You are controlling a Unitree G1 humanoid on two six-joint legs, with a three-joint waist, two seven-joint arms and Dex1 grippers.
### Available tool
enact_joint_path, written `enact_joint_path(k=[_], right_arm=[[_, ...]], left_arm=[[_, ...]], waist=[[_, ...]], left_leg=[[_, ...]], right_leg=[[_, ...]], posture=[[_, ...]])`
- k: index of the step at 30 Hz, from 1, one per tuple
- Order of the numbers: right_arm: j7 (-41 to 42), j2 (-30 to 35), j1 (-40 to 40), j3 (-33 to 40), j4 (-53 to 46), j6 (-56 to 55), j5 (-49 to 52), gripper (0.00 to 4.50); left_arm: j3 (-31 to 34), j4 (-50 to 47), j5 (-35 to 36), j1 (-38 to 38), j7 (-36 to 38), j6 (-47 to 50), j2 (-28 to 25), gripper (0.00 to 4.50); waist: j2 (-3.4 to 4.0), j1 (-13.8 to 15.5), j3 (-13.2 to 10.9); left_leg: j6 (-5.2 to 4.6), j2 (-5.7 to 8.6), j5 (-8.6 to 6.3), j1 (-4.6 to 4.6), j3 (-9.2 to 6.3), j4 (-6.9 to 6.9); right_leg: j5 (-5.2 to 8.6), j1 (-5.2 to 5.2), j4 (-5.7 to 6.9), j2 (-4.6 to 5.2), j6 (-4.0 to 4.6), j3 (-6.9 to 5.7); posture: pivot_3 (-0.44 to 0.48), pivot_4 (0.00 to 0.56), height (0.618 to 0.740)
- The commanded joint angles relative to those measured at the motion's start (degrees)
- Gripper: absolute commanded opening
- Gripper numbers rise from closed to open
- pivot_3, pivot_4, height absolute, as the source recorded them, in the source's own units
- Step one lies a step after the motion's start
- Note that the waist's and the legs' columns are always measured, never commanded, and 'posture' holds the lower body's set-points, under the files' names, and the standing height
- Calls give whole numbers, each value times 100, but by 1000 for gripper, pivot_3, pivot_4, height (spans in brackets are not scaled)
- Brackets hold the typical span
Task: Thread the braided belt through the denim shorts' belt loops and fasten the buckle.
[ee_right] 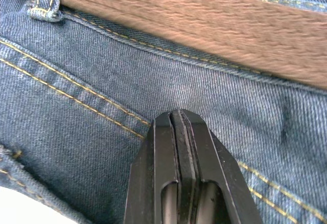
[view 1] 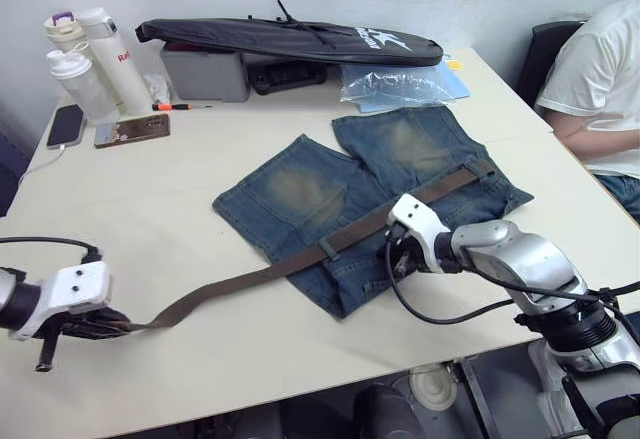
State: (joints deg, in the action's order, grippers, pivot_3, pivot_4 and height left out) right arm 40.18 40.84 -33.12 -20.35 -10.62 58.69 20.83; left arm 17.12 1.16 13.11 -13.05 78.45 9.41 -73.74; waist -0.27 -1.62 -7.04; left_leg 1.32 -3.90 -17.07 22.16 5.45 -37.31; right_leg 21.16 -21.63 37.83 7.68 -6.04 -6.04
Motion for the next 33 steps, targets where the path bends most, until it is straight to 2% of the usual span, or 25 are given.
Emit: enact_joint_path(k=[1, 7, 12, 13, 16, 18, 21, 23, 24, 27, 30, 31, 32, 33], right_arm=[[9, -29, -25, -216, 357, -6, -326, 0], [96, -64, -48, -167, 318, -8, -379, 0], [277, 96, -9, 173, -45, 82, -164, 0], [356, 156, -12, 342, -168, 174, -37, 0], [505, 255, -16, 619, -388, 337, 172, 0], [697, 428, -28, 864, -637, 427, 389, 0], [947, 655, -53, 1299, -1025, 636, 787, 0], [1033, 740, -55, 1451, -1167, 703, 955, 0], [1048, 756, -52, 1487, -1208, 725, 1003, 0], [1238, 1047, 95, 1816, -1574, 867, 1335, 0], [1397, 1545, 435, 2216, -2000, 1039, 1619, 941], [1408, 1637, 508, 2288, -2083, 1064, 1684, 1550], [1349, 1723, 669, 2519, -2208, 1099, 1727, 1696], [1253, 1746, 799, 2777, -2297, 1199, 1792, 2284]], left_arm=[[261, -124, -170, -202, -149, 73, 38, 38], [424, -561, 368, 70, -342, 768, 367, 38], [506, -893, 1248, 833, -210, 1903, 344, 2199], [449, -855, 1241, 1079, -188, 1874, 250, 2497], [278, -749, 1187, 1577, -199, 1816, 141, 3815], [35, -849, 1511, 2402, -265, 2105, 257, 4459], [-601, -1375, 2192, 3695, -401, 2863, 769, 4459], [-1091, -1675, 2340, 4213, -467, 3153, 1171, 4459], [-1229, -1743, 2351, 4354, -491, 3237, 1285, 4459], [-2468, -1895, 1610, 4938, -618, 2624, 2202, 4459], [-3420, -1600, 912, 5513, -880, 2309, 3103, 4500], [-3542, -1515, 766, 5586, -913, 2237, 3226, 4500], [-3777, -1357, 531, 5645, -891, 2060, 3355, 4500], [-3978, -1183, 333, 5695, -900, 1919, 3483, 4500]], waist=[[-4, 3, 3], [1, 6, 0], [-13, 7, -5], [-9, 10, -8], [19, 31, -44], [34, 44, -69], [34, 131, -98], [38, 159, -97], [36, 159, -97], [31, 176, -105], [16, 262, -114], [13, 293, -115], [11, 284, -115], [14, 303, -115]], left_leg=[[4, -4, -3, -1, 0, -1], [8, -12, -11, -6, 9, -1], [8, -20, -12, 3, 7, -4], [8, -20, -12, 5, 8, -3], [9, -10, -11, 12, 8, 1], [9, 11, -11, 13, 9, 5], [9, 15, -11, 17, 4, 6], [13, 17, -8, 17, 5, 7], [27, 21, -1, 14, 5, 4], [35, 25, 6, 15, 9, 0], [34, 27, 10, 23, 19, -7], [34, 28, 10, 24, 24, -10], [34, 26, 10, 23, 34, -10], [34, 22, 10, 18, 41, -8]], right_leg=[[0, -4, -1, 0, 1, -1], [-2, -3, -2, 4, 7, -6], [-7, -3, -2, 0, 13, -10], [-8, -3, -4, 1, 14, -11], [-9, -8, -6, 2, 12, -14], [-9, -9, -7, 2, 12, -15], [-10, -5, -10, -3, 9, -21], [-16, 1, -10, -5, 0, -19], [-19, 10, -10, -5, -4, -18], [-20, 13, -11, -10, -7, -13], [-23, 14, -18, -17, -13, -14], [-23, 13, -25, -17, -13, -13], [-23, 14, -35, -20, -13, -12], [-23, 13, -40, -20, -13, -8]], posture=[[0, 150, 658], [0, 150, 658], [0, 150, 658], [0, 150, 658], [0, 150, 658], [0, 150, 658], [0, 150, 658], [0, 150, 658], [0, 150, 658], [0, 150, 658], [0, 150, 658], [0, 150, 658], [0, 150, 658], [0, 150, 658]])
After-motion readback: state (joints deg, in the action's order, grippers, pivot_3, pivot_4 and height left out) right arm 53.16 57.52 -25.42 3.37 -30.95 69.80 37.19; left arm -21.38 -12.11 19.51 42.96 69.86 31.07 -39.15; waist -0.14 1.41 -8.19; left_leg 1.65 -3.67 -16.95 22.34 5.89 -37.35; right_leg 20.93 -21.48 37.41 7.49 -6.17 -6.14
